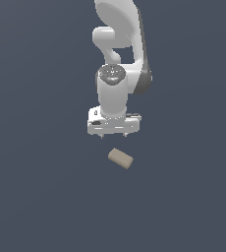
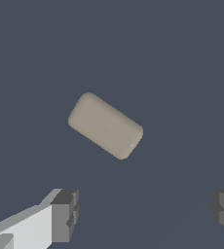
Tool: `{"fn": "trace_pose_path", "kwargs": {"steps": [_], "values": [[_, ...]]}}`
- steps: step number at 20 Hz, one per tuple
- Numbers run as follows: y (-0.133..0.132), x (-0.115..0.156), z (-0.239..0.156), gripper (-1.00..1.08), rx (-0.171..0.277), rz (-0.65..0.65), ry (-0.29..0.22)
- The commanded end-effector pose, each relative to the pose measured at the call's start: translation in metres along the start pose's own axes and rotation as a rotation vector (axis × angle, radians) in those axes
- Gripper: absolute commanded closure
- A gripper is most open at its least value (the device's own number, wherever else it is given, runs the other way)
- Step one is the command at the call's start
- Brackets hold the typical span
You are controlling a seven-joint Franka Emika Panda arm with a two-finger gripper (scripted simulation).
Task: Pick up the object and move it to a goal position.
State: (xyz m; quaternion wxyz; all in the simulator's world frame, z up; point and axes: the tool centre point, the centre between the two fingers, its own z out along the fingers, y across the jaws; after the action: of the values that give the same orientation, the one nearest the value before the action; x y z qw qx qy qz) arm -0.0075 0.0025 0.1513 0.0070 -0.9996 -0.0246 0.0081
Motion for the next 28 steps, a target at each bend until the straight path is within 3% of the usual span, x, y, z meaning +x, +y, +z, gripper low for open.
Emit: {"fn": "trace_pose_path", "kwargs": {"steps": [1,10,19,28], "values": [[0.0,0.0,0.0,-0.92,0.0,0.0,0.0],[-0.032,0.006,-0.007,-0.92,-0.004,-0.047,0.017],[-0.031,0.008,-0.004,-0.92,-0.006,-0.079,0.016],[-0.031,0.014,0.01,-0.92,-0.013,-0.225,0.014]]}}
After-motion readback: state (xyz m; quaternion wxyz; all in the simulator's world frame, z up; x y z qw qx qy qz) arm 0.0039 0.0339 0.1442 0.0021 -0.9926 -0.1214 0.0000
